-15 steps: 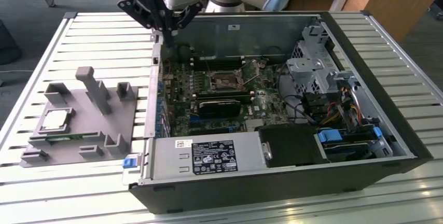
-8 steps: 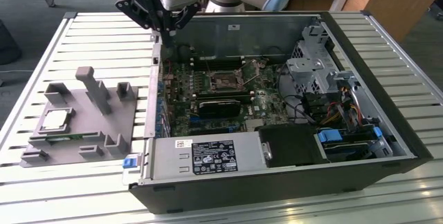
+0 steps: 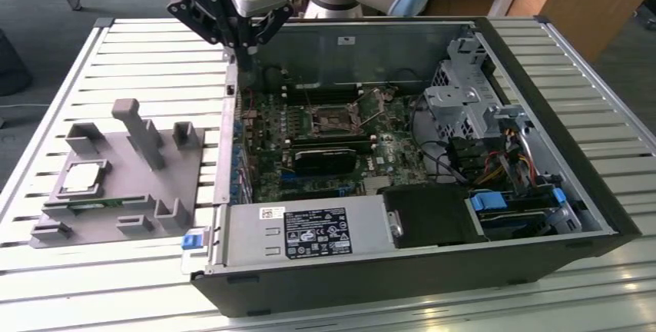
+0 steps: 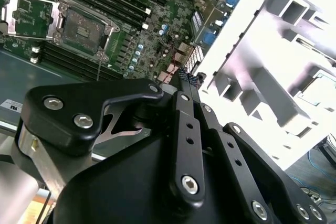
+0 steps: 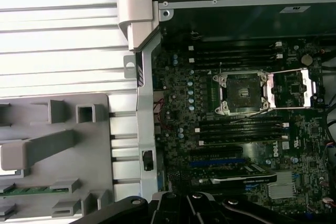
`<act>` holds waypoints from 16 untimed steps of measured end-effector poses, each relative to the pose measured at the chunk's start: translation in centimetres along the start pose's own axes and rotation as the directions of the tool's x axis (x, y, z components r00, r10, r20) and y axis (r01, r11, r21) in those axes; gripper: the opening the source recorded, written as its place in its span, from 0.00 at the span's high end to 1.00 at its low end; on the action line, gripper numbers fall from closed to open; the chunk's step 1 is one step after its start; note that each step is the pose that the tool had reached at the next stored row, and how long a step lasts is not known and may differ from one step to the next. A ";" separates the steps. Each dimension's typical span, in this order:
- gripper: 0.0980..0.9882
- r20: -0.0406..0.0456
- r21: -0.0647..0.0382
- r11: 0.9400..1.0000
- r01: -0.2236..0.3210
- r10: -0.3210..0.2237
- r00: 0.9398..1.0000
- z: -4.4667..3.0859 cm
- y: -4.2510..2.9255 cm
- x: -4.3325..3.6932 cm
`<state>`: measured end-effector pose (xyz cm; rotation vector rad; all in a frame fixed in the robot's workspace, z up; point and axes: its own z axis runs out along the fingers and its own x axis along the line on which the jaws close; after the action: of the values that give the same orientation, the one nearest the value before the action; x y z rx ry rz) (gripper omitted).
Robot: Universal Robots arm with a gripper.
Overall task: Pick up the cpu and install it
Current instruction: 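Reach for the cpu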
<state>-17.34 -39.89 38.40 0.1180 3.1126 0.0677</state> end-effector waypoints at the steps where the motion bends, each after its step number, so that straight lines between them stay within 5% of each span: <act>1: 0.99 0.000 0.000 1.000 0.000 0.000 1.000 0.01 -0.01 0.06; 16: 0.99 0.000 0.000 1.000 0.000 0.000 1.000 0.16 -0.07 0.75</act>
<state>-18.10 -39.89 38.23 0.1180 3.1127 0.0677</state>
